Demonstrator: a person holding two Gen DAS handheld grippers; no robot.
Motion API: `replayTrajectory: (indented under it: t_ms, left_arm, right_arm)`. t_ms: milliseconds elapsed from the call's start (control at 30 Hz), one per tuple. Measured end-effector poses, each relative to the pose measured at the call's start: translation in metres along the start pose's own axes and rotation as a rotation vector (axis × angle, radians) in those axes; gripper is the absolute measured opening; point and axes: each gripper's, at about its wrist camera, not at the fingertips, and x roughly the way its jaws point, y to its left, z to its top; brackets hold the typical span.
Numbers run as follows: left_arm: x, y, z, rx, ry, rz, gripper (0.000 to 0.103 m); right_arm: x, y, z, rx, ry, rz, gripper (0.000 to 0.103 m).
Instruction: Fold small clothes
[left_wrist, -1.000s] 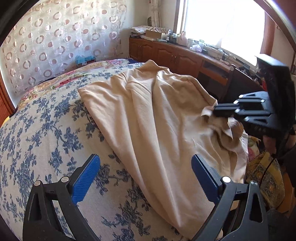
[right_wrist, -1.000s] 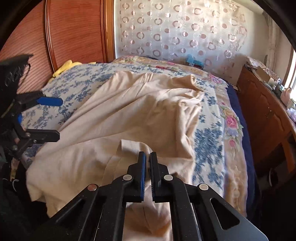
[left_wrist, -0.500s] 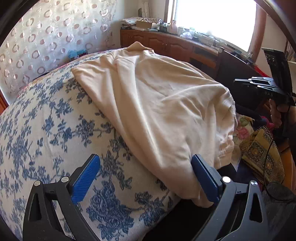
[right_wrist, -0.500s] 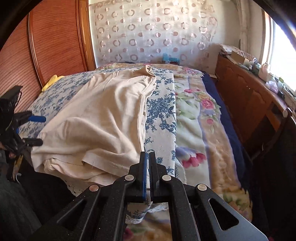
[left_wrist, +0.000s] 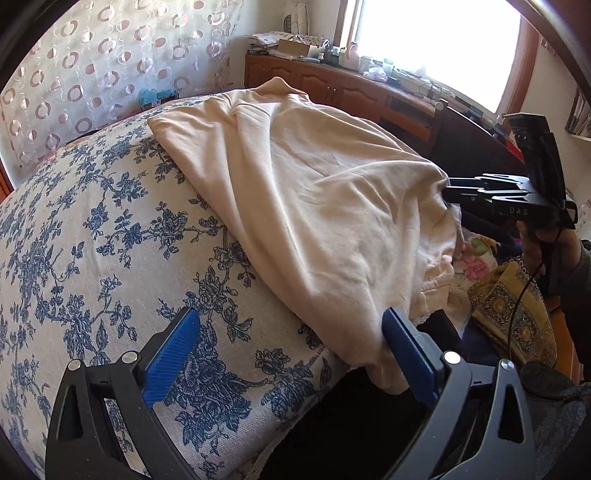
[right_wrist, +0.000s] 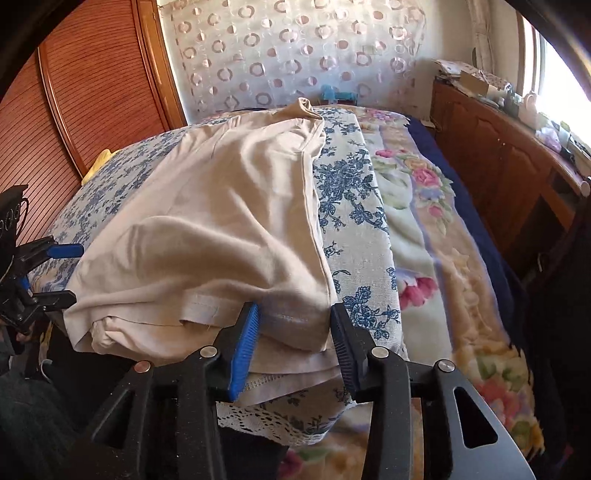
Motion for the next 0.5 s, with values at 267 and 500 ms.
replayTrajectory:
  t_ms: [267,500]
  left_arm:
    - [-0.009,-0.001,-0.008,-0.029,-0.004,-0.011,0.1]
    - [-0.012,-0.003,-0.009,-0.033,-0.003,-0.019,0.1]
  right_arm:
    - [-0.048,-0.001,0.013,-0.081,-0.063,0.003,0.003]
    - [-0.029,-0.022,0.0,-0.043,0.065,-0.013,0.003]
